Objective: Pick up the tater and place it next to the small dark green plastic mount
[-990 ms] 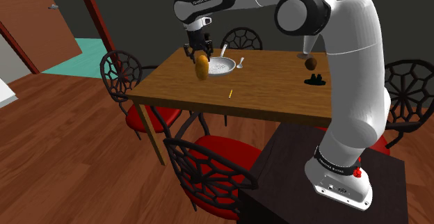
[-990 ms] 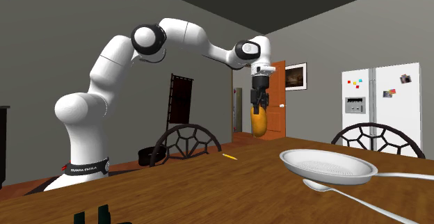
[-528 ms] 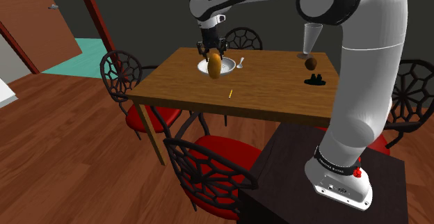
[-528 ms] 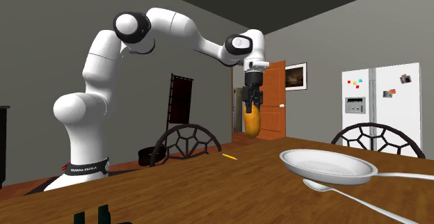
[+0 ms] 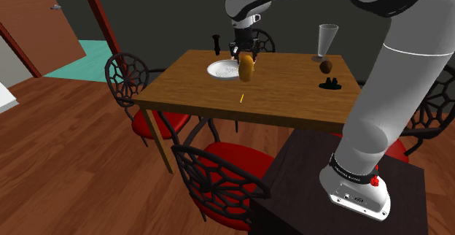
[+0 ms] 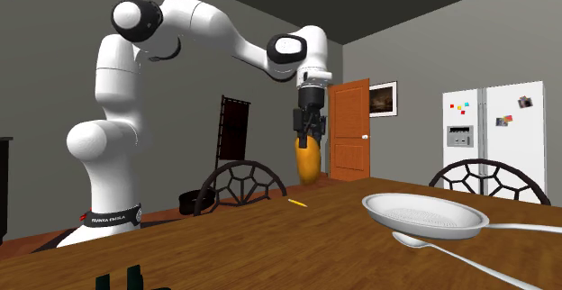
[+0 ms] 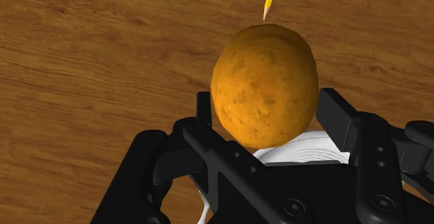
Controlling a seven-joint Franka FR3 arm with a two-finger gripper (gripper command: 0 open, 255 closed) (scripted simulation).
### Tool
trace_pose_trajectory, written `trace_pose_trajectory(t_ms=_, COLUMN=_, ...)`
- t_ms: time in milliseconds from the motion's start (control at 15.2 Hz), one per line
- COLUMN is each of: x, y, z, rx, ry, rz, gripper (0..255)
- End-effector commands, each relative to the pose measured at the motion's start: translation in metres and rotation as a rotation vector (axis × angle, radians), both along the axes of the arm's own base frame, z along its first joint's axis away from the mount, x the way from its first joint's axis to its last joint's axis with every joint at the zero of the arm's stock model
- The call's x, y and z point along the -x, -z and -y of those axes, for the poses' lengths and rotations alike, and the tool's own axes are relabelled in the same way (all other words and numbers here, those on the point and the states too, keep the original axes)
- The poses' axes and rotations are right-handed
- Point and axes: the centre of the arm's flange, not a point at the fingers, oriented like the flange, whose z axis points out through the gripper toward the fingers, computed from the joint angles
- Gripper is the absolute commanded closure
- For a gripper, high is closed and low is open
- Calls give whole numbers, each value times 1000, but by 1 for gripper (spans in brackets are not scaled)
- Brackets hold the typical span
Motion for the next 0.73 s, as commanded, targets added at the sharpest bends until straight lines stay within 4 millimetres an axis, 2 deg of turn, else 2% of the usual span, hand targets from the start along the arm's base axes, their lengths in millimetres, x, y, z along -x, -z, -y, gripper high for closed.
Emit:
trace_pose_trajectory(t_ms=0, x=24, y=-1, z=13, rx=0, ry=-1, rz=0, gripper=255)
trace_pose_trajectory(t_ms=660, x=133, y=-2, z=87, rx=0, ry=-1, rz=0, gripper=255)
